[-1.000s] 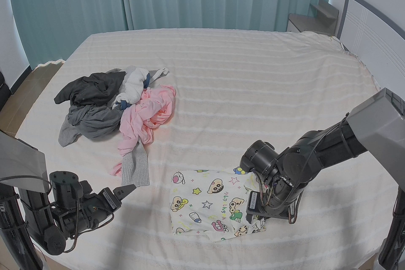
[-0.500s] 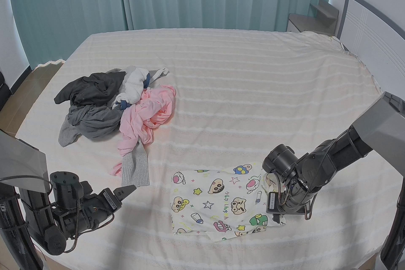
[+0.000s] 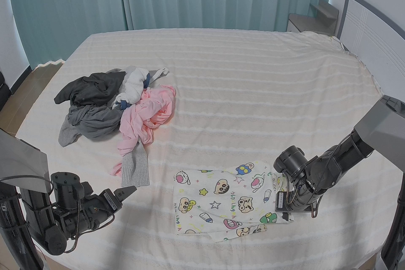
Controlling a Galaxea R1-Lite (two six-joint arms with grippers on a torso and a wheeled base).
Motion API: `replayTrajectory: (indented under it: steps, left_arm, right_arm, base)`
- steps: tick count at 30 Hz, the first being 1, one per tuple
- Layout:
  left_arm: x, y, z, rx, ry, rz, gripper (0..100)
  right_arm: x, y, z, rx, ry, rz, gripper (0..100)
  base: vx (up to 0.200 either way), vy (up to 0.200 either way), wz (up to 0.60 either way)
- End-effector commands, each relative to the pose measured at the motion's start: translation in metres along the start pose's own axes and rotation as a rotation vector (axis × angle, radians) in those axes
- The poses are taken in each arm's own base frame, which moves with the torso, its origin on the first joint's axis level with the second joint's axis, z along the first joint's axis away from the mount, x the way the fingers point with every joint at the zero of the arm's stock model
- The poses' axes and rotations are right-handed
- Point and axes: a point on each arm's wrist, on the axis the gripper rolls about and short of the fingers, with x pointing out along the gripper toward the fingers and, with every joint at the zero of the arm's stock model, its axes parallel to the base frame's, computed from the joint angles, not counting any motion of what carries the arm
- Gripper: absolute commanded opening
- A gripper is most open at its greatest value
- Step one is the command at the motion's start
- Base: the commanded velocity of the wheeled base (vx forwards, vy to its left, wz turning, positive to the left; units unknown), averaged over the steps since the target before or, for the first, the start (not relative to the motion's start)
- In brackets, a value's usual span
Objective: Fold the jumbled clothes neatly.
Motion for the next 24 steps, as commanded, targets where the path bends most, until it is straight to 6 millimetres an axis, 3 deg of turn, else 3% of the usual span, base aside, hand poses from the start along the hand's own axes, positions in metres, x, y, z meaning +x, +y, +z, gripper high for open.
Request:
replayTrajectory:
  steps: [1, 11, 17, 24]
  left_arm:
    - [-0.001, 0.001, -0.001, 0.0, -0.002, -0.002, 100]
    - [0.0, 0.001, -0.001, 0.0, -0.001, -0.001, 100]
    - [0.0, 0.001, -0.001, -0.001, 0.001, 0.002, 100]
    - [0.0, 0.001, -0.001, -0.001, 0.001, 0.002, 100]
  right_arm:
    - [0.004, -0.002, -0.002, 0.003, 0.011, -0.006, 100]
    - [-0.007, -0.009, 0.001, 0.029, -0.031, 0.014, 100]
    - [-0.026, -0.021, 0.021, 0.084, -0.107, 0.059, 100]
    - [-0.034, -0.039, 0.031, 0.102, -0.134, 0.048, 100]
  base:
    - [0.0, 0.0, 0.0]
    - [0.0, 0.0, 0.0]
    - [0.0, 0.0, 0.0]
    - [0.0, 0.0, 0.0]
